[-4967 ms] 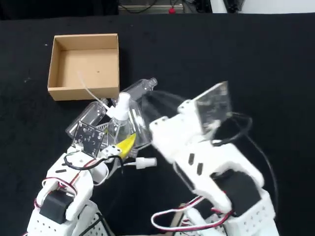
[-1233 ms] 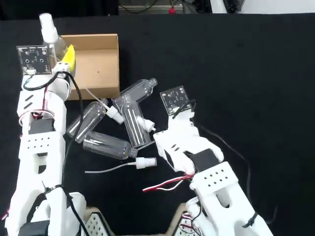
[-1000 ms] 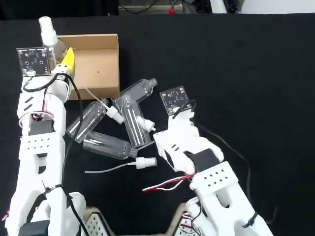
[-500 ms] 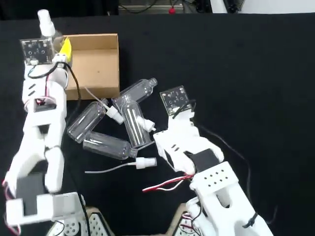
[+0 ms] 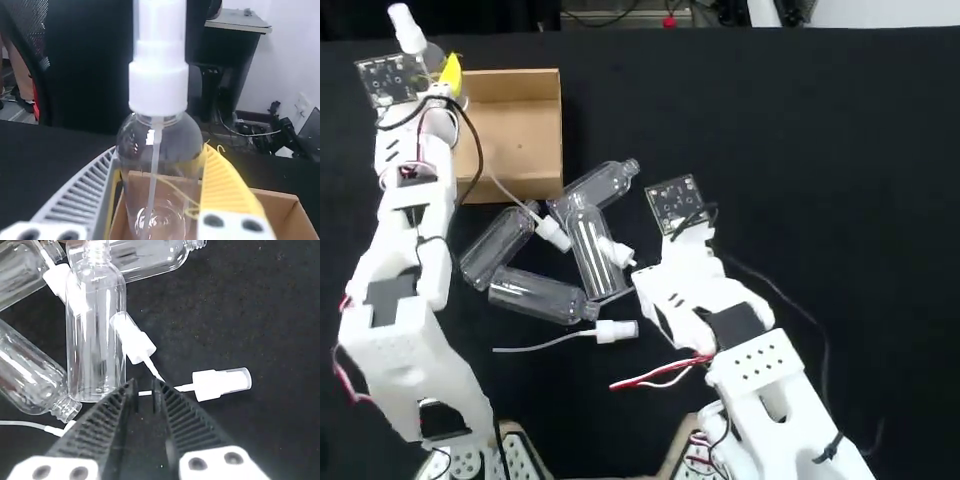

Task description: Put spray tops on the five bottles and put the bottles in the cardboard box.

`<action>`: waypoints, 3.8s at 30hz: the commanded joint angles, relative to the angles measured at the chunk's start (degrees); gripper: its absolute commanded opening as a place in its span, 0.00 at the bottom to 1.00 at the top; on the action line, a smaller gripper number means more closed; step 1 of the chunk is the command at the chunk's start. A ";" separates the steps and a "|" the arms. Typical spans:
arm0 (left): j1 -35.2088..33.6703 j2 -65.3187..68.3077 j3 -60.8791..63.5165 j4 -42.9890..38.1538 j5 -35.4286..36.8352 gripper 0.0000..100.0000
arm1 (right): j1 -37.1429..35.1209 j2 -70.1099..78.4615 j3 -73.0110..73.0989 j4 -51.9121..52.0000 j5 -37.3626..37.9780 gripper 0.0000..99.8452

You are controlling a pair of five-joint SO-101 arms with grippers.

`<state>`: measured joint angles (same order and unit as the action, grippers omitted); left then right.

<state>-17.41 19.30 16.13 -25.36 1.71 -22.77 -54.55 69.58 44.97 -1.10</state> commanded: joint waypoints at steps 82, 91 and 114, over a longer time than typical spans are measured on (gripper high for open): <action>-1.01 26.20 -29.67 5.54 -3.69 0.29 | -0.53 -0.66 -0.22 -1.32 0.62 0.06; -1.27 25.58 -29.85 5.45 -3.60 0.30 | -0.53 -0.66 -0.22 -1.32 0.62 0.06; -1.54 11.60 -15.78 5.54 -2.37 0.30 | -0.53 -0.57 -0.22 -1.32 0.62 0.06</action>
<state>-18.55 38.64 -2.33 -19.12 -1.19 -22.77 -54.55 69.58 44.97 -1.10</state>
